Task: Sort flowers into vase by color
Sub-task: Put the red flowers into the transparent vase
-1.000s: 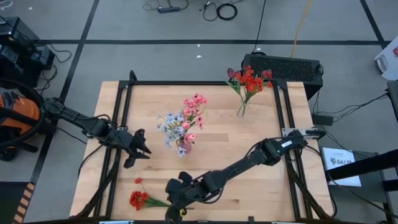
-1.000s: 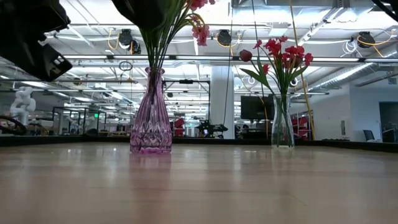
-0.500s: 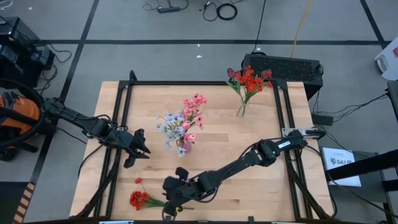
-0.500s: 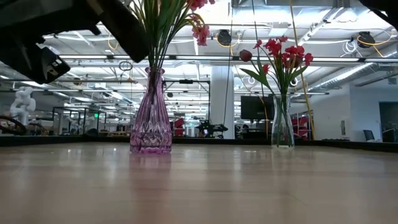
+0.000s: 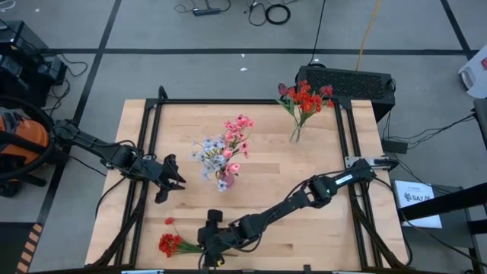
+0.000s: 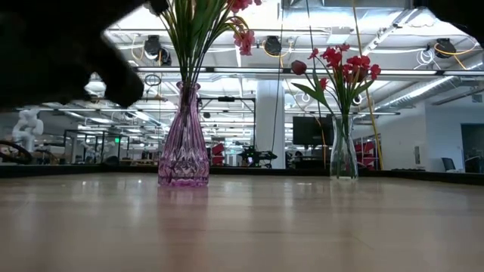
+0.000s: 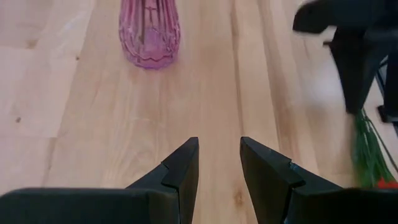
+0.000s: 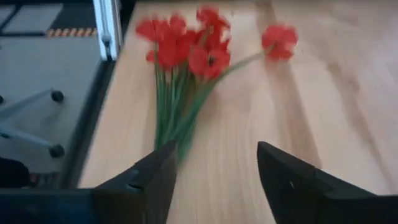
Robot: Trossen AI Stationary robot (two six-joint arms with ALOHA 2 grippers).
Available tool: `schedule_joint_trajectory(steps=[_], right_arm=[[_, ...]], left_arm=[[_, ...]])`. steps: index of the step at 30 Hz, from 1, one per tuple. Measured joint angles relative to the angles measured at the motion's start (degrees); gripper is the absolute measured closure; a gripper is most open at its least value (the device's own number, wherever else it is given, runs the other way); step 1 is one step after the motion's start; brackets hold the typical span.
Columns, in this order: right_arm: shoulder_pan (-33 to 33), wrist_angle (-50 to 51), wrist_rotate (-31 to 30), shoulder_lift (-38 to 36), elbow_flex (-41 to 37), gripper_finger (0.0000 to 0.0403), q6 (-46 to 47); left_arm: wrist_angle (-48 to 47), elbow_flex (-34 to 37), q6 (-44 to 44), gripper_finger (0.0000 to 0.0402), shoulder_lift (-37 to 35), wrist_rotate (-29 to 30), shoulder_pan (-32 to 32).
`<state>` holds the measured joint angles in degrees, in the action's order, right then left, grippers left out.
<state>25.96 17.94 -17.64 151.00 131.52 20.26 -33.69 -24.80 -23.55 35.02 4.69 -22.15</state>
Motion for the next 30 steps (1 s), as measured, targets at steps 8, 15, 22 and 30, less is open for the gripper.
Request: schedule_joint_trajectory(steps=[8, 15, 22, 30], right_arm=[[0.26, -4.52, 7.20, 4.41, 0.00, 0.0164, 0.03], [0.75, -8.65, 7.03, 5.55, 0.00, 0.0163, -3.82], [-0.09, -16.16, 6.81, 5.01, 0.54, 0.0163, -1.26], [0.07, -16.02, 5.73, 5.29, 0.52, 0.0163, -4.47]], left_arm=[[0.20, 0.00, -0.22, 0.0277, 0.00, 1.62, 0.00], [0.15, 0.00, -2.10, 0.0277, 0.00, 1.85, 0.00], [0.15, 0.00, -2.12, 0.0277, 0.05, 2.29, 0.00], [0.13, 0.00, -1.64, 0.0277, 0.09, 3.09, 0.00]])
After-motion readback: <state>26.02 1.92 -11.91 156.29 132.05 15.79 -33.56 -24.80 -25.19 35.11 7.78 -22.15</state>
